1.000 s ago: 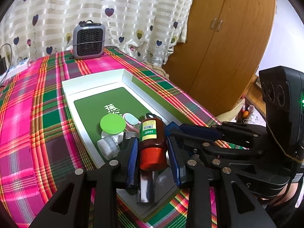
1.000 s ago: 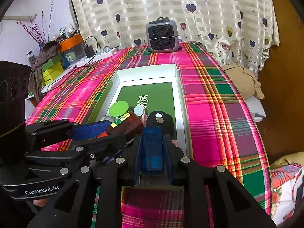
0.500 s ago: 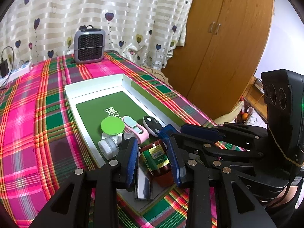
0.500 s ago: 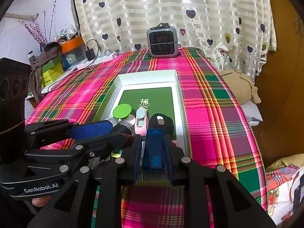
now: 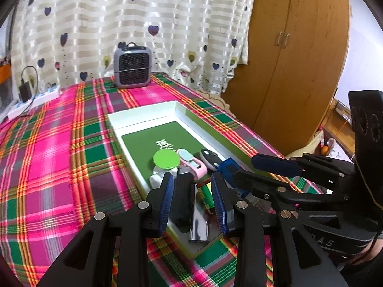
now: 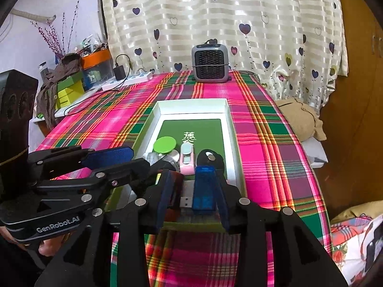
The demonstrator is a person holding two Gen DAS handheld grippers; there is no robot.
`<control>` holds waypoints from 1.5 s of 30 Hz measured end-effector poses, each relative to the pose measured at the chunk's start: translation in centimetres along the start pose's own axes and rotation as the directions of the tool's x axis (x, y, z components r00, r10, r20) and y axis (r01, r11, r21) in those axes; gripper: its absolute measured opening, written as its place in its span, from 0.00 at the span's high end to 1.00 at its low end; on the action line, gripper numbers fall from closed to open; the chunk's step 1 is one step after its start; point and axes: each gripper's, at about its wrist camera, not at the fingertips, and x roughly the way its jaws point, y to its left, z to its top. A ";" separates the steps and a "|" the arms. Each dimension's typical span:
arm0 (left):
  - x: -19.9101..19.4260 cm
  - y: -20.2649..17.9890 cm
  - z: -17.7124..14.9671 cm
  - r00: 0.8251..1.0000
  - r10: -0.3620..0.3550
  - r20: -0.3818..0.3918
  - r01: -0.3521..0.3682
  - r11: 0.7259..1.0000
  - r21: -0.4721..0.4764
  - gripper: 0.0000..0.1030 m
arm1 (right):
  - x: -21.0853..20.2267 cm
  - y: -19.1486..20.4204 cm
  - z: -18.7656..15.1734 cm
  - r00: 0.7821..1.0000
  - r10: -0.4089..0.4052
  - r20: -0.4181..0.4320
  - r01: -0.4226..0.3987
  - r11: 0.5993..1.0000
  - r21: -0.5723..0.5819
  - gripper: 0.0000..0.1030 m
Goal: Organize rigid objects
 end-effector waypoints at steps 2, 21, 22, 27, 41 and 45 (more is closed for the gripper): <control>-0.3 0.0 -0.1 1.000 0.012 0.002 -0.012 1.000 0.001 0.70 | -0.2 0.4 -0.1 1.000 0.004 0.003 -0.004 1.000 -0.007 0.64; -3.7 -0.6 -2.2 0.994 0.102 0.037 -0.103 0.995 0.019 0.70 | -2.3 3.3 -1.3 1.000 0.002 0.022 -0.001 0.998 -0.065 0.64; -3.8 -0.6 -2.3 0.994 0.104 0.038 -0.105 0.994 0.018 0.70 | -2.4 3.4 -1.4 1.000 0.003 0.022 -0.001 0.998 -0.067 0.64; -4.3 -0.6 -3.3 0.993 0.113 0.032 -0.113 0.993 0.018 0.70 | -2.7 3.9 -2.2 1.000 0.008 0.013 -0.007 0.997 -0.073 0.64; -3.4 -0.9 -6.0 0.992 0.120 -0.032 -0.119 0.992 0.033 0.70 | -1.8 4.3 -4.8 0.999 0.004 -0.051 -0.008 0.997 -0.072 0.64; -2.7 -0.8 -6.6 0.991 0.124 -0.057 -0.122 0.992 0.037 0.70 | -1.2 4.3 -5.5 0.997 -0.002 -0.076 -0.004 0.997 -0.076 0.64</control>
